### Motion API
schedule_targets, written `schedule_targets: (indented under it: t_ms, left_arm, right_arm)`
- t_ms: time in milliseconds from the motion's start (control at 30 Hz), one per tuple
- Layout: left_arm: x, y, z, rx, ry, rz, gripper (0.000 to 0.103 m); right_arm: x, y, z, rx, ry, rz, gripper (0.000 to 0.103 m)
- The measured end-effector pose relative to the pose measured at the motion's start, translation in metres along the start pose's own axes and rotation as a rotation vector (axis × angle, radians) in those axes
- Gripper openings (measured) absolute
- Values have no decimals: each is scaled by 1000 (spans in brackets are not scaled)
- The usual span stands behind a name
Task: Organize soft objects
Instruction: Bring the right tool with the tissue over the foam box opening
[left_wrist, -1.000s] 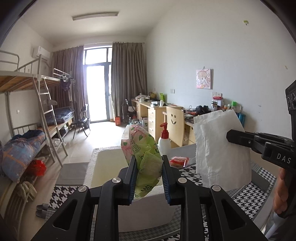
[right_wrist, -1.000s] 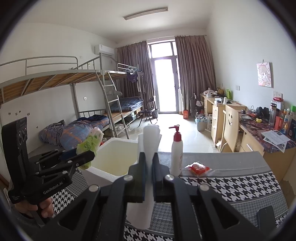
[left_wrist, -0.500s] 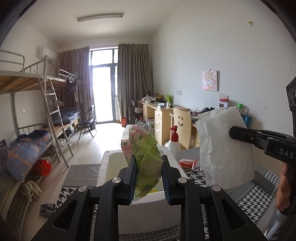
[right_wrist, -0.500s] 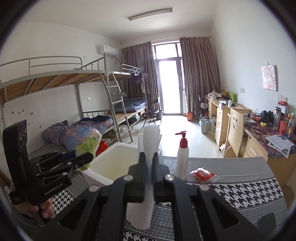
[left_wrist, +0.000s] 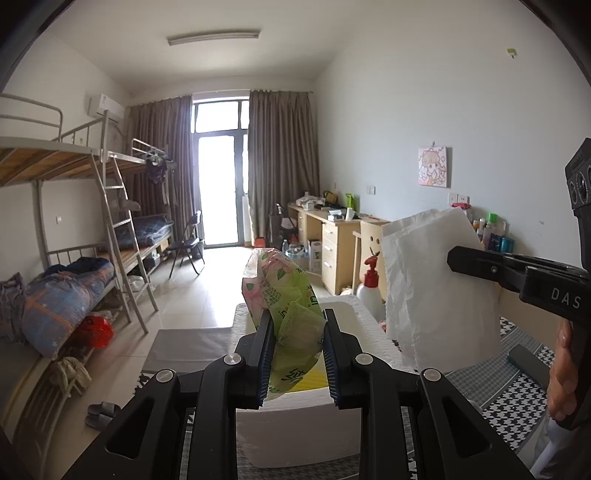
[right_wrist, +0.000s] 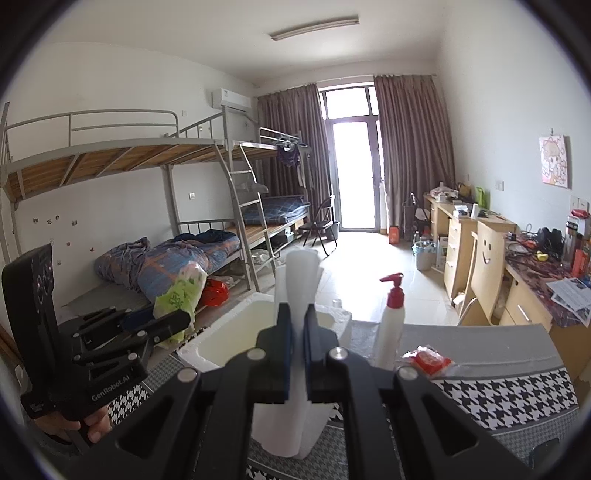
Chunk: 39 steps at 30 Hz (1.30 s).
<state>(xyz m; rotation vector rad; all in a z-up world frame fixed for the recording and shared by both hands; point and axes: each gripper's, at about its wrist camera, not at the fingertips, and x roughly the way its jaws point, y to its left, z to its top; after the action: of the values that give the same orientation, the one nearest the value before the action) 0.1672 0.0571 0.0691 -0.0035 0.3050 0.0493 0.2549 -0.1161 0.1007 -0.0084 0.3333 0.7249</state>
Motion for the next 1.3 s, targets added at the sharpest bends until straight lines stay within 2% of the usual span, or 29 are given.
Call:
schedule_targets:
  t_ms: [567, 1033, 1300]
  left_arm:
    - [0, 18, -3, -28, 2, 29, 26]
    - [4, 17, -6, -46, 11, 44, 26]
    - [7, 19, -6, -60, 18, 58, 26]
  right_arm:
    - [34, 18, 7, -8, 34, 47, 8]
    - [55, 17, 8, 17, 56, 39, 8]
    - [70, 22, 4, 8, 98, 32, 8]
